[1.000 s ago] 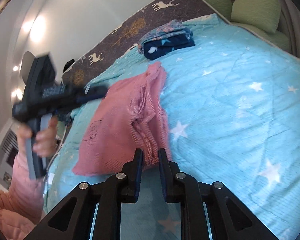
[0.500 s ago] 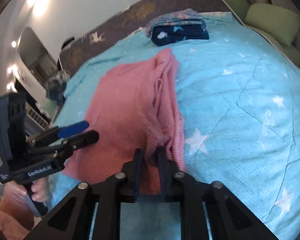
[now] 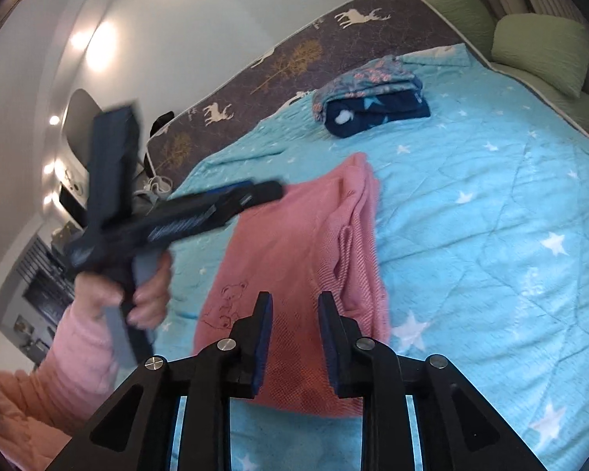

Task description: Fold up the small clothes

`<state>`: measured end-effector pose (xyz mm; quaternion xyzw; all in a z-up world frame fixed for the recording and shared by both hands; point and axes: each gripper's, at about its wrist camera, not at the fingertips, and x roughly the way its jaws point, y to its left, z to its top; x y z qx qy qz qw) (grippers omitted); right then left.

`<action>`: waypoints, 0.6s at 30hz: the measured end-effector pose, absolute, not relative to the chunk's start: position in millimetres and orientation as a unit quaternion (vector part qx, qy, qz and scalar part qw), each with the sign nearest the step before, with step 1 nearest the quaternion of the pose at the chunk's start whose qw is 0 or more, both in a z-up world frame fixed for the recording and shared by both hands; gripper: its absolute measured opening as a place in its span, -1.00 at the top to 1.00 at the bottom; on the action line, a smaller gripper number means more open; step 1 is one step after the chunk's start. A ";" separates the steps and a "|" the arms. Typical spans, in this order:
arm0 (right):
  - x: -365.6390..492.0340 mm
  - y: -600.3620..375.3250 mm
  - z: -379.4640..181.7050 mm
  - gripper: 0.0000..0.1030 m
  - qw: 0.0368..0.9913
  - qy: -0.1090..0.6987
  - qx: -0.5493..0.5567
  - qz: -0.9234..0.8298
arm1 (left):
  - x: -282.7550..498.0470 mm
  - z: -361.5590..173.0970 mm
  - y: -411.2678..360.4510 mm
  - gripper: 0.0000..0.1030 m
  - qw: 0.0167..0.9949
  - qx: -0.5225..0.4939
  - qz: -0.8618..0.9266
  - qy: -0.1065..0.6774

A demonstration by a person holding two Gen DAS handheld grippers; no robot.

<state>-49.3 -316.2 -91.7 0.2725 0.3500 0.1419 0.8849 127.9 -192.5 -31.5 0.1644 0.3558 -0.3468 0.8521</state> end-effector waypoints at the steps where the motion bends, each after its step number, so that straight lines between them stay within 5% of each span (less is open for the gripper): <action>1: -44.2 -314.0 -101.0 0.50 0.882 0.365 0.268 0.131 | 133.6 -40.3 -194.6 -0.04 0.859 0.182 -0.325 0.352; 4: -38.9 -315.7 -123.9 0.56 0.878 0.402 0.247 0.081 | 170.5 -87.9 -176.1 -0.07 0.864 0.180 -0.243 0.402; 7: -43.8 -318.5 -120.4 0.54 0.880 0.393 0.248 0.096 | 177.8 -79.9 -134.7 -0.05 0.868 0.066 -0.265 0.415; 18: 39.1 -339.5 -79.9 0.49 0.894 0.361 0.224 0.145 | 145.7 -62.5 -111.5 -0.05 0.867 0.025 -0.291 0.405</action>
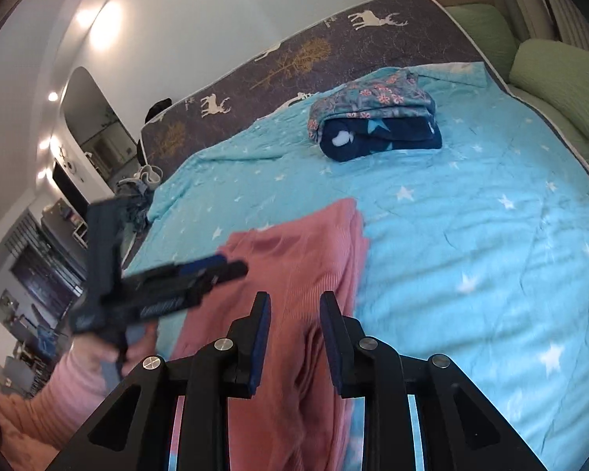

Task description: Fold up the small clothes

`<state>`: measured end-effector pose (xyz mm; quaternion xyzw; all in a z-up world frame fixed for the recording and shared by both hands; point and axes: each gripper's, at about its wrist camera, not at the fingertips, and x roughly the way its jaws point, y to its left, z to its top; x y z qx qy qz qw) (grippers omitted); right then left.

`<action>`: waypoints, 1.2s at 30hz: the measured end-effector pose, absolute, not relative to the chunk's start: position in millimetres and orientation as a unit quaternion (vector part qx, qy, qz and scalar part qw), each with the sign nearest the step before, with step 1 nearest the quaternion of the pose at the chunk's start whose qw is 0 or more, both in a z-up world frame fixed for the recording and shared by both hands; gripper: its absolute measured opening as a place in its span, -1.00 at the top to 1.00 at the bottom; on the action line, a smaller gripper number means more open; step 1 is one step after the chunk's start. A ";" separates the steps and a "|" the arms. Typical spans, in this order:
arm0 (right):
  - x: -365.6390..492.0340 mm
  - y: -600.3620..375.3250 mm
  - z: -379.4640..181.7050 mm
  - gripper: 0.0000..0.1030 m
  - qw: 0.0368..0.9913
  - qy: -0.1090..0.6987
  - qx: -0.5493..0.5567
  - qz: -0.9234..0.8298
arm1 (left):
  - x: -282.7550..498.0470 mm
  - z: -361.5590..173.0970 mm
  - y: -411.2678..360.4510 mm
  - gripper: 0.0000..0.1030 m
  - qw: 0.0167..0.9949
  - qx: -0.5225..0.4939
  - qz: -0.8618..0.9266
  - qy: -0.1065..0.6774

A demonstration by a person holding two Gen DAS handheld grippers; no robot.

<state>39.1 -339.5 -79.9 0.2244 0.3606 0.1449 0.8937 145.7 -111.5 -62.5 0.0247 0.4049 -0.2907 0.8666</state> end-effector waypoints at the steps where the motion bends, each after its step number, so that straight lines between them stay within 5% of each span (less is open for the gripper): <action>1: 53.8 -339.9 -83.3 0.49 0.888 0.368 0.227 0.153 | 144.3 -63.9 -112.1 -0.07 0.866 0.023 -0.294 0.405; 12: 91.3 -340.3 -112.0 0.48 0.869 0.408 0.235 0.152 | 126.6 -85.8 -127.2 -0.37 0.865 0.076 -0.309 0.387; 18: 101.7 -349.6 -116.1 0.26 0.871 0.411 0.234 0.130 | 126.4 -87.5 -125.9 -0.39 0.864 0.070 -0.313 0.388; 21: 112.0 -343.2 -114.9 0.87 0.879 0.399 0.216 0.145 | 126.4 -87.7 -125.9 -0.39 0.864 0.069 -0.313 0.389; 32: 129.5 -374.9 -95.4 0.88 0.893 0.382 0.230 0.062 | 124.8 -87.4 -127.2 -0.40 0.866 0.074 -0.310 0.386; 36: 87.9 -361.1 -79.5 0.83 0.885 0.360 0.251 0.154 | 124.5 -87.2 -128.6 -0.40 0.866 0.078 -0.307 0.386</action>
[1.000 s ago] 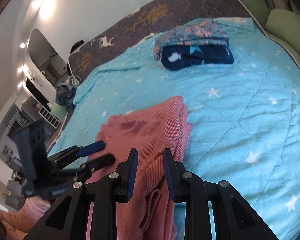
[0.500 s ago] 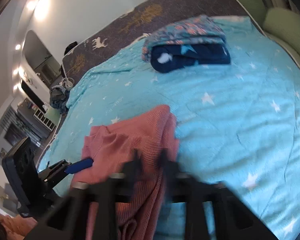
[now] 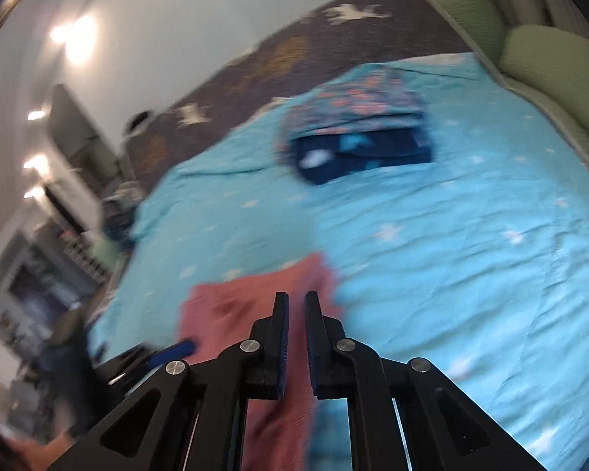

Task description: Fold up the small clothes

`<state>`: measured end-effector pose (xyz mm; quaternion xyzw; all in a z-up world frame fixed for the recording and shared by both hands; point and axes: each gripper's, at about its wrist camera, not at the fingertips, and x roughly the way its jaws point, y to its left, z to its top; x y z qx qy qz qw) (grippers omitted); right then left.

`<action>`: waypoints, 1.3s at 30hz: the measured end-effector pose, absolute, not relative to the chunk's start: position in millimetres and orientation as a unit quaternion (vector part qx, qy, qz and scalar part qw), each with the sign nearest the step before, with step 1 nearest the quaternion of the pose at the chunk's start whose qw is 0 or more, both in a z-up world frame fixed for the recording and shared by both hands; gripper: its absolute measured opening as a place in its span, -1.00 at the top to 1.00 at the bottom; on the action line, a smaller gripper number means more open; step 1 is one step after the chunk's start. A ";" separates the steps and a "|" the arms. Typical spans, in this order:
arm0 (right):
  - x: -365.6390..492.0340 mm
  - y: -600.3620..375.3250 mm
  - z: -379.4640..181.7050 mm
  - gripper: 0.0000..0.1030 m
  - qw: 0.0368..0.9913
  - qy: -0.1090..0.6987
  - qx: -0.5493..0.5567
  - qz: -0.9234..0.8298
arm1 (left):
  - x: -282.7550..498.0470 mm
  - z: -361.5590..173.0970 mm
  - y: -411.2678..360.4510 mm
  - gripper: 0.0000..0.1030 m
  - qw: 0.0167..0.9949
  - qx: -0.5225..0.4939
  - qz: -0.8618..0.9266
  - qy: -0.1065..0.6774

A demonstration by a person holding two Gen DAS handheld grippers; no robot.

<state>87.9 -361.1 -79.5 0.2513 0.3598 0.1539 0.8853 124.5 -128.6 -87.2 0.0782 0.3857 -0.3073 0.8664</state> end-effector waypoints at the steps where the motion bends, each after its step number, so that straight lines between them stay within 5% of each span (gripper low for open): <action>1: 76.6 -349.8 -77.5 0.83 0.876 0.356 0.258 0.197 | 124.3 -87.0 -128.7 -0.40 0.867 0.079 -0.306 0.385; 6: 58.6 -320.6 -116.1 0.98 0.878 0.431 0.169 0.125 | 113.4 -69.5 -116.4 -0.38 0.878 0.063 -0.296 0.371; 13: 6.5 -373.7 -105.3 0.83 0.862 0.385 0.309 0.112 | 79.0 -50.7 -72.7 -0.38 0.867 0.020 -0.317 0.384; 17: -15.7 -345.3 -82.2 0.83 0.866 0.360 0.283 0.201 | 60.1 -68.0 -75.8 -0.38 0.849 0.017 -0.332 0.410; 19: -14.5 -332.9 -87.7 0.77 0.863 0.382 0.265 0.199 | 53.9 -80.3 -81.9 -0.54 0.853 0.039 -0.322 0.410; 24: -17.8 -330.5 -116.2 0.95 0.855 0.426 0.267 0.124 | 49.4 -89.8 -76.6 -0.58 0.849 0.018 -0.307 0.430; 34: -65.3 -335.9 -98.8 0.78 0.859 0.394 0.287 0.155 | 25.4 -93.0 -56.0 -0.60 0.830 -0.023 -0.332 0.447; 39: -60.3 -321.5 -118.0 0.73 0.845 0.439 0.269 0.143 | 24.7 -96.9 -52.6 -0.61 0.824 -0.038 -0.344 0.450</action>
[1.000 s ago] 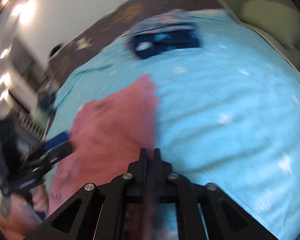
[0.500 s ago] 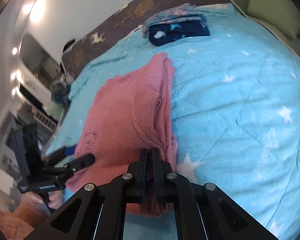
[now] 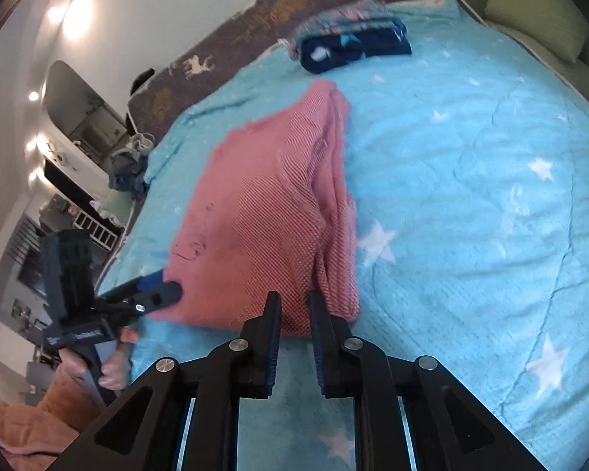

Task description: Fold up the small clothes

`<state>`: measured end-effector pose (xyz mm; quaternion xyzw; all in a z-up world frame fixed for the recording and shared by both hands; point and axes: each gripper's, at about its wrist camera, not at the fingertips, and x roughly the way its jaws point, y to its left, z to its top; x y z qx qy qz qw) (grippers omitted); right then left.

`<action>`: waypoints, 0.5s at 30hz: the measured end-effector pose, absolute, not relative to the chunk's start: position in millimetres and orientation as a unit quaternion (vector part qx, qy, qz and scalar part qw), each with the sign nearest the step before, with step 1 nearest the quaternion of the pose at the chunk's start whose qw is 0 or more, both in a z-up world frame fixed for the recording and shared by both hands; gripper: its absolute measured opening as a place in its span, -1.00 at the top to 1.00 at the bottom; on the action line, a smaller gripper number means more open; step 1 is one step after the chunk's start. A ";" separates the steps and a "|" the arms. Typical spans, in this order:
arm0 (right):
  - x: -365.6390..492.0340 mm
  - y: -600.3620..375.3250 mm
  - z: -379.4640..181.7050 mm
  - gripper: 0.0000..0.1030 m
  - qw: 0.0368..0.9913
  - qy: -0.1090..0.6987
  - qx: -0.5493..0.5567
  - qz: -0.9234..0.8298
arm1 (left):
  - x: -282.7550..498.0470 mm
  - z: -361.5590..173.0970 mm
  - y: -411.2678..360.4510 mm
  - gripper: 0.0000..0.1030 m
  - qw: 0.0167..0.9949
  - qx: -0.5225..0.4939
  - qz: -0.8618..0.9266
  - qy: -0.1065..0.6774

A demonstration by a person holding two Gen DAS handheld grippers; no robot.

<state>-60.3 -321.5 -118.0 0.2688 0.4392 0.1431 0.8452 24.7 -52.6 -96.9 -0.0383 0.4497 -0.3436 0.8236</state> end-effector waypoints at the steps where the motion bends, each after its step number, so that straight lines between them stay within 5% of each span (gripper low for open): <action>1: -60.9 -322.7 -117.4 0.72 0.844 0.437 0.277 0.142 | 24.4 -95.0 -52.6 -0.61 0.821 -0.038 -0.344 0.454; 2: -61.3 -324.1 -114.2 0.72 0.843 0.437 0.281 0.141 | 23.6 -92.8 -52.3 -0.61 0.819 -0.037 -0.344 0.456; 4: -60.5 -326.2 -107.2 0.69 0.844 0.435 0.280 0.141 | 23.9 -85.8 -51.2 -0.28 0.819 -0.028 -0.346 0.457; 6: -58.1 -333.2 -95.8 0.60 0.849 0.427 0.280 0.136 | 30.8 -71.0 -47.0 -0.22 0.824 -0.033 -0.349 0.446; 8: -56.0 -347.0 -84.4 0.40 0.858 0.401 0.293 0.132 | 41.6 -56.6 -38.9 -0.23 0.837 -0.058 -0.343 0.423; 10: -49.9 -365.2 -73.3 -0.12 0.864 0.359 0.325 0.137 | 56.6 -49.5 -33.1 -0.35 0.838 -0.088 -0.336 0.421; 12: -39.5 -377.1 -70.6 -0.36 0.862 0.343 0.346 0.141 | 71.5 -48.7 -32.1 -0.48 0.832 -0.106 -0.337 0.428; 15: -9.1 -388.8 -77.9 -0.46 0.845 0.371 0.366 0.121 | 92.6 -57.7 -38.6 -0.50 0.827 -0.099 -0.322 0.449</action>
